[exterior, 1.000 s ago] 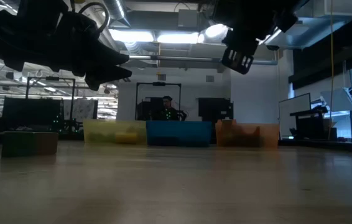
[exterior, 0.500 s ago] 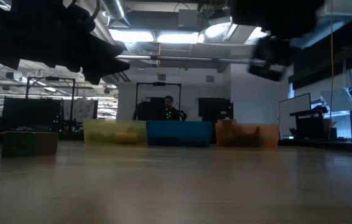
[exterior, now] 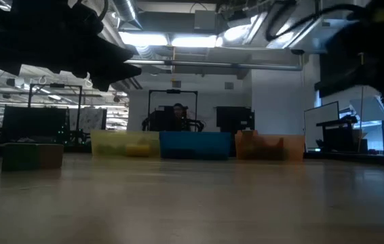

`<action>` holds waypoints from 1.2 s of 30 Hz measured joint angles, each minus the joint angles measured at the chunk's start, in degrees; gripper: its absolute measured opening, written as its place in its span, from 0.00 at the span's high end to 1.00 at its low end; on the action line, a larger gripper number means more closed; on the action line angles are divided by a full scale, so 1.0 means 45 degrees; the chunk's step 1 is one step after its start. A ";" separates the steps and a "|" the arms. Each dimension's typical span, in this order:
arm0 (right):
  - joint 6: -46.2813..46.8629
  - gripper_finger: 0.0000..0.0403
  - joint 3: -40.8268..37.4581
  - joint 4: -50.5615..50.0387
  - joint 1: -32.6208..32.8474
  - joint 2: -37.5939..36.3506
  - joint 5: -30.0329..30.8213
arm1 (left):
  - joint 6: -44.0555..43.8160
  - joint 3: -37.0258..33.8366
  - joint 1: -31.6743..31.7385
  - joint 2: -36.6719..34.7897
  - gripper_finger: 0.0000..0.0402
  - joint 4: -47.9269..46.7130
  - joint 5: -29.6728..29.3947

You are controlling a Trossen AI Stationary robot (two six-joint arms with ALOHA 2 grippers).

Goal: Sort blocks by size
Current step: Put the pink rectangle block into the blue bin

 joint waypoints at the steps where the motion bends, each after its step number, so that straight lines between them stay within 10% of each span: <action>1: 0.0028 0.57 -0.0061 -0.0139 0.0104 -0.0011 0.0058 | 0.0000 0.0000 0.0002 0.0000 0.49 0.0000 0.0000; 36: 0.0297 0.63 -0.3204 0.2290 0.0309 0.0009 0.0813 | -0.0029 0.0010 0.0002 -0.0005 0.49 0.0058 -0.0010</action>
